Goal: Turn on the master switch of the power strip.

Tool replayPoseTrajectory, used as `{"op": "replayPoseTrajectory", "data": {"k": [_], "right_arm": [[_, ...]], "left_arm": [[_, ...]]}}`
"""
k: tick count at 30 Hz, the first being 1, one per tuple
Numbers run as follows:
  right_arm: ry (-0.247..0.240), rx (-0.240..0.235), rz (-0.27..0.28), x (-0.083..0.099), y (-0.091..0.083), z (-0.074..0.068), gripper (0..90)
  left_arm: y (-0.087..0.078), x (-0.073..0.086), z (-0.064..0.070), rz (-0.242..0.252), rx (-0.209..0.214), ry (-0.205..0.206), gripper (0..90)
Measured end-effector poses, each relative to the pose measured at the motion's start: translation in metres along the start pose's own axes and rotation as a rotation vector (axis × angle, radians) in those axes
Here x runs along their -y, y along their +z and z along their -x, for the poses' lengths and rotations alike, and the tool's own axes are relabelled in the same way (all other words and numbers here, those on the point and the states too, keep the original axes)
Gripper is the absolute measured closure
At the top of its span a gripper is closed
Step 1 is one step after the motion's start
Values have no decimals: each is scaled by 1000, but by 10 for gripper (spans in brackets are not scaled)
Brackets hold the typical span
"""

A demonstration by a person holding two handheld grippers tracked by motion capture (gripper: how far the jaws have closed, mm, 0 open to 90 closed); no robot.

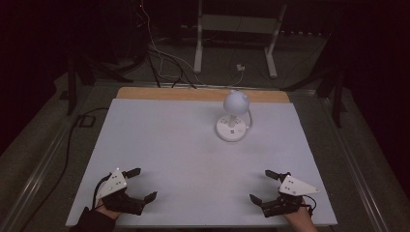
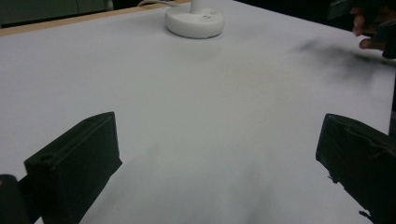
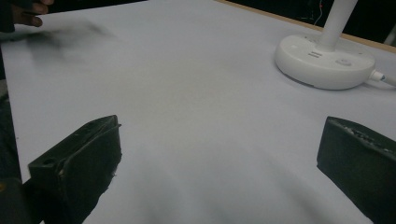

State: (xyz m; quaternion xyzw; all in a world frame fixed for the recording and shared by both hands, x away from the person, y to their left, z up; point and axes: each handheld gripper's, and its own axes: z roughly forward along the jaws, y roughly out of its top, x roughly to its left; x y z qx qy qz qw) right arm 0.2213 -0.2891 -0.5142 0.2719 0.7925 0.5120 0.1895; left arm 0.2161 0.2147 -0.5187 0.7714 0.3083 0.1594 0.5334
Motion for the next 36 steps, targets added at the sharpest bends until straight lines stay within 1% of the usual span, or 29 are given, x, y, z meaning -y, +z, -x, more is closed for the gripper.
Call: {"op": "replayPoseTrajectory", "data": {"k": [3,6,7,8,9,11,12,14,16,17,18,19,23,25,26,27,30,31,34,35,36], "right_arm": [[1,7,0,0,0,0,0],[22,20,-4,-1,-2,0,0],[33,12,-11,-3,-3,0,0],[33,12,-11,-3,-3,0,0],[48,4,-18,-5,-4,0,0],[91,-34,-21,-6,-6,3,0],[91,-34,-21,-6,-6,3,0],[95,-50,-44,-7,-6,4,0],[93,-55,-47,-7,-6,4,0],[93,-71,-72,-8,-3,3,0],[93,-71,-72,-8,-3,3,0],[87,-81,-90,-8,0,1,0],[82,-95,-97,-11,2,-1,0],[79,-116,-111,-13,3,-3,0],[79,-116,-111,-13,3,-3,0],[77,-133,-126,-13,6,-5,0],[73,-160,-133,-16,9,-8,0],[66,-163,-132,-18,10,-8,0],[65,-160,-131,-22,11,-9,0],[63,-146,-126,-26,12,-8,0],[63,-146,-126,-26,12,-8,0]], "left_arm": [[0,-1,1,4,-4,5,2],[-1,-1,1,7,-5,6,2],[-1,-1,1,10,-5,3,2],[-1,-1,1,10,-5,3,2],[-1,-2,1,11,-5,3,2],[-1,-1,1,9,-4,-2,2],[-1,-1,1,5,-4,0,2],[-1,-1,1,5,-4,3,2],[-1,-2,1,14,-2,2,2],[-2,-2,1,19,-5,2,2],[-2,-2,1,19,-5,2,2],[-2,-2,1,19,-7,1,2],[-2,-2,1,18,-7,1,2],[-2,-2,1,12,-4,3,2],[-1,-2,1,9,2,5,2],[-1,-2,1,8,3,7,2],[-2,-3,2,13,5,11,2],[-2,-3,3,15,6,11,2],[-2,-3,3,15,8,11,2],[-2,-3,3,14,10,11,2],[-2,-3,3,14,10,11,2]]}}
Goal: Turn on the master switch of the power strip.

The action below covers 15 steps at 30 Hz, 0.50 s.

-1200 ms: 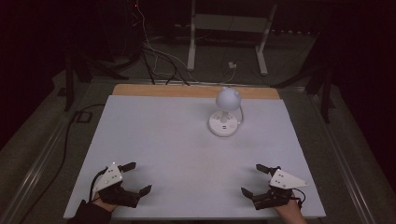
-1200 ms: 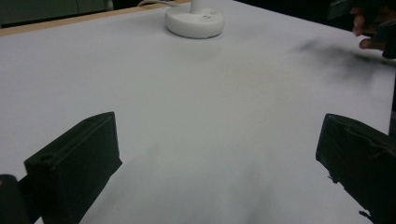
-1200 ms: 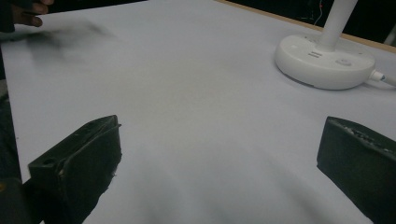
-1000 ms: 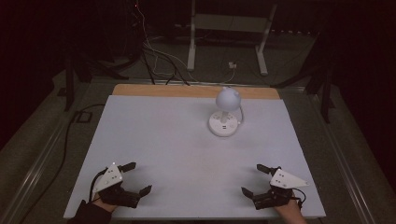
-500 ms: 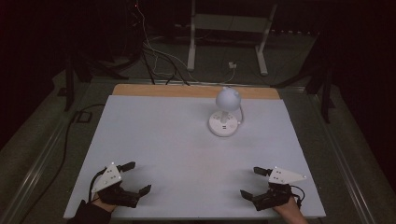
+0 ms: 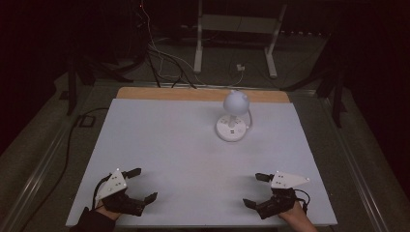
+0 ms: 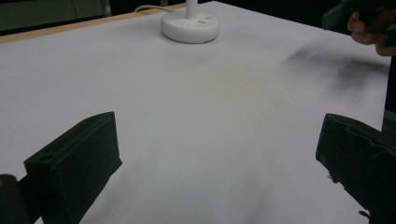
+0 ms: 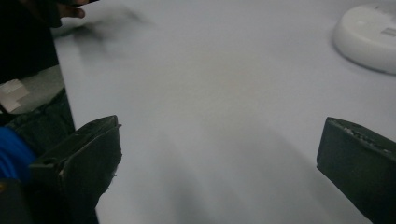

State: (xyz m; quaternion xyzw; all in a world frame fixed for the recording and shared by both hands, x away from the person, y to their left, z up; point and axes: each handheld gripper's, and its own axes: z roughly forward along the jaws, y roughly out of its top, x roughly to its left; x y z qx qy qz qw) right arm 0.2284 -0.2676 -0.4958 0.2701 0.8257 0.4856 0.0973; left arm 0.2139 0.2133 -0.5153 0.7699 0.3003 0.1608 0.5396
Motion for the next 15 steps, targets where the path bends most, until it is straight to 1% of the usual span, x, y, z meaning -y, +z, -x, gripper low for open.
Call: {"op": "replayPoseTrajectory", "data": {"k": [2,10,15], "right_arm": [[5,-1,11,-4,0,2,0],[-16,-1,30,-23,-2,6,5],[-18,-1,27,-30,-2,8,4]], "left_arm": [[0,0,0,-1,2,0,2],[0,0,2,1,3,3,2],[-1,0,1,3,-1,2,2]]}}
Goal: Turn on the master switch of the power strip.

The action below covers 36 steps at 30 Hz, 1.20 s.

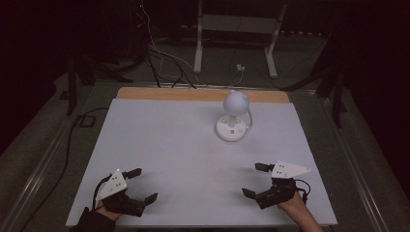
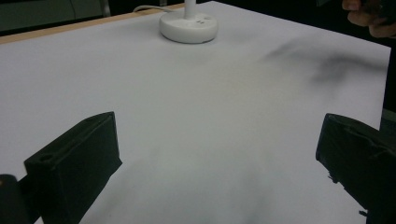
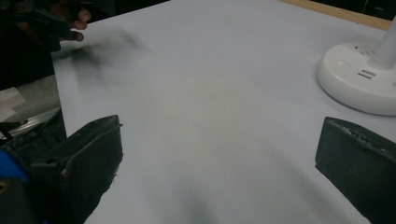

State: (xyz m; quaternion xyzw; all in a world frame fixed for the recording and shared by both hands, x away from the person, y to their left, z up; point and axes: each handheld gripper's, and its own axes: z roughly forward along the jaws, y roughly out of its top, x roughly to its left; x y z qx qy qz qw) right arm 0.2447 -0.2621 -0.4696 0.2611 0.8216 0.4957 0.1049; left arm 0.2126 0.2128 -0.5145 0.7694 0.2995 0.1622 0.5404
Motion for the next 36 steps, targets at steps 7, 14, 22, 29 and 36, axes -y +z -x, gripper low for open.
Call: {"op": "replayPoseTrajectory", "data": {"k": [7,14,22,29,36], "right_arm": [[0,16,19,-12,-5,7,0],[2,42,35,-23,-10,16,0],[3,69,34,-35,-12,28,0],[10,80,31,-40,-8,34,0],[15,87,15,-47,-1,45,0]], "left_arm": [[-1,0,0,3,0,-1,2],[-1,0,0,4,-2,-2,2],[-1,0,0,4,3,-3,2],[-1,-1,1,11,3,-6,2],[-1,-1,0,9,4,-5,2]]}}
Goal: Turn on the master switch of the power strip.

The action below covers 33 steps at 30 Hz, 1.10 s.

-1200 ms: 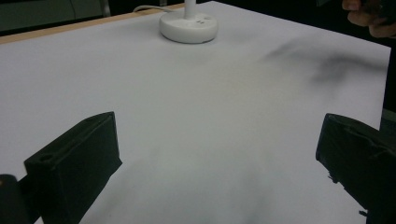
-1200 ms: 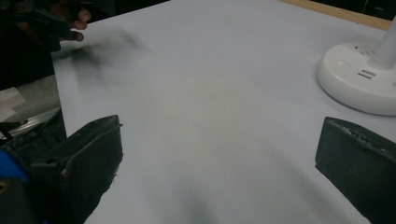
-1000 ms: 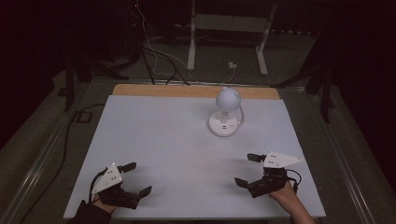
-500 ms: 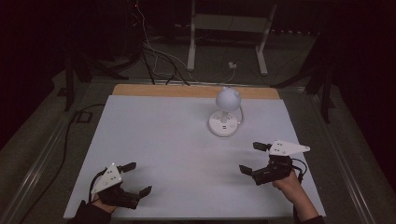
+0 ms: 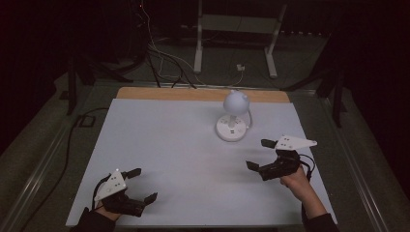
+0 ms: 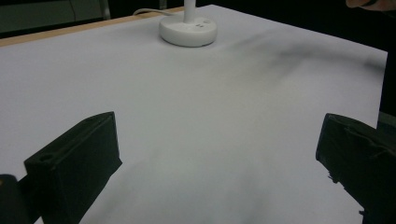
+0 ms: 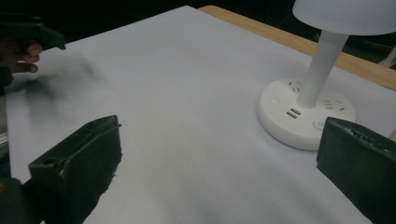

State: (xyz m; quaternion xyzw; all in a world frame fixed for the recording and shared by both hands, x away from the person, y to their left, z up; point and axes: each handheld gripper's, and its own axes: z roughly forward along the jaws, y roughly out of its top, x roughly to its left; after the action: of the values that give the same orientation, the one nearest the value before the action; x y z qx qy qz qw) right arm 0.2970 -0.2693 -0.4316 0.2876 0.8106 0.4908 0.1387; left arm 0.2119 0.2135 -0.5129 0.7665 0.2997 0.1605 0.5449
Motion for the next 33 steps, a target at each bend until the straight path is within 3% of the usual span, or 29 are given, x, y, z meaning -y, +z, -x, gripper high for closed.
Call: {"op": "replayPoseTrajectory", "data": {"k": [33], "right_arm": [[24,154,-32,-14,33,42,0]], "left_arm": [[0,0,0,-5,-5,0,2]]}}
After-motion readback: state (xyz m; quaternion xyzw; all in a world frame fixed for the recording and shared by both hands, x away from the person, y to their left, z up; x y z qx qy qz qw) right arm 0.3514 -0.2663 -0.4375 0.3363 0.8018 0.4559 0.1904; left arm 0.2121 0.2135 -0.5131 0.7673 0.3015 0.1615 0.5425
